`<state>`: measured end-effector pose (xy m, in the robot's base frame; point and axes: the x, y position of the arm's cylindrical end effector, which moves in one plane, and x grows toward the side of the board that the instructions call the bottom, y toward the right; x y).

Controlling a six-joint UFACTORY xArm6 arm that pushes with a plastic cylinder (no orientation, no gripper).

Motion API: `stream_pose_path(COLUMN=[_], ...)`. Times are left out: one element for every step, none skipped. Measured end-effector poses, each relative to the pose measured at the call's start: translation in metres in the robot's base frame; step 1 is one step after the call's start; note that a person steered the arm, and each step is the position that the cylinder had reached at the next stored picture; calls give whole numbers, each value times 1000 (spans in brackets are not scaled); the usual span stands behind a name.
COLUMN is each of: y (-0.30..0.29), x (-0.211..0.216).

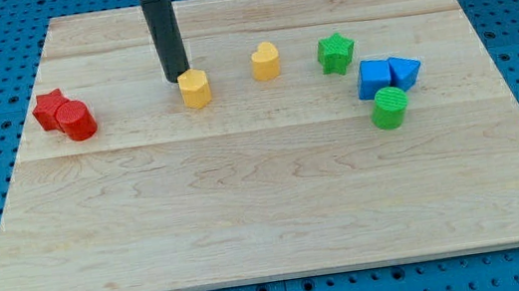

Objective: Move the red blocks diagonal to the yellow heart

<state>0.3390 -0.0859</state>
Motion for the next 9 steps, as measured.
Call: stream_pose_path(y=[69, 35, -46, -59, -150, -219, -177, -143, -115], x=[0, 27, 31, -11, -25, -7, 20, 90, 98])
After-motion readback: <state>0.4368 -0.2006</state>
